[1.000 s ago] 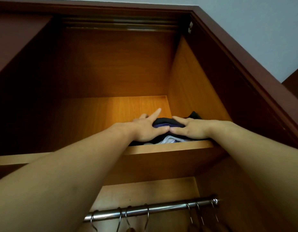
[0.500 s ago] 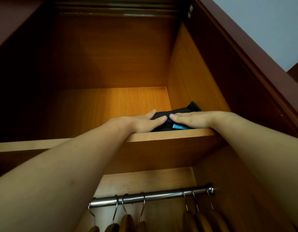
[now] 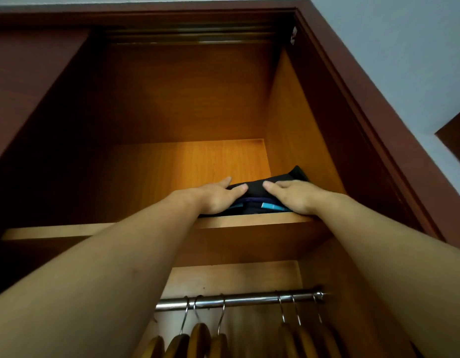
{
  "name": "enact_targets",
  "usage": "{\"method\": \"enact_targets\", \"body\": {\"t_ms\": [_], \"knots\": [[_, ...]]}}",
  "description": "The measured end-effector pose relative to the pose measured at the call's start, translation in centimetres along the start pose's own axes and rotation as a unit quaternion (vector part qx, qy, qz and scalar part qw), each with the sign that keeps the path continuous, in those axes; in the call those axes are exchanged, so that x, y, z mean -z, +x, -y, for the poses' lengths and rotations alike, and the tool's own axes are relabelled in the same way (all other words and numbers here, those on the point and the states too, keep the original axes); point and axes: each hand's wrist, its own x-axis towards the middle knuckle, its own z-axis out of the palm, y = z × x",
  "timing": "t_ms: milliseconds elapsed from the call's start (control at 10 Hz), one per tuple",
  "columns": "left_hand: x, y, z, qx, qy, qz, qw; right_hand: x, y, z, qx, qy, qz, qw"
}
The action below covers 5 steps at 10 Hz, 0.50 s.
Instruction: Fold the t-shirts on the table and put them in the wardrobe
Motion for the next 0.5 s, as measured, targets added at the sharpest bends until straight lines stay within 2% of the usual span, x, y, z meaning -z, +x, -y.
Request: {"method": "enact_targets", "body": {"t_ms": [100,200,300,400,500], "knots": [[0.5,-1.0,0.9,-0.016,0.002,-0.064,0.998,-0.3,-0.6,0.1,-0.013,-0.034,-0.089,0.995],[1.3,-1.8,1.8,-0.032,0.018,-0.137,0.990,-0.8,-2.1,0.6,0.018,-0.067,-0.181,0.981],[1.7,-2.6,2.8,-0.044,0.046,-0.180,0.982,-1.6,-3.4,1.1,0.043,-0.051,-0.237,0.969],[1.9,-5.5,3.5,-0.059,0.078,-0.197,0.975,-2.5,-5.9,2.5,0.073,-0.014,-0.241,0.968],[1.8,-9.3,4.0,-0.117,0.103,-0.211,0.965,-2.8,-8.9,4.4,0.124,0.005,-0.236,0.964]]}}
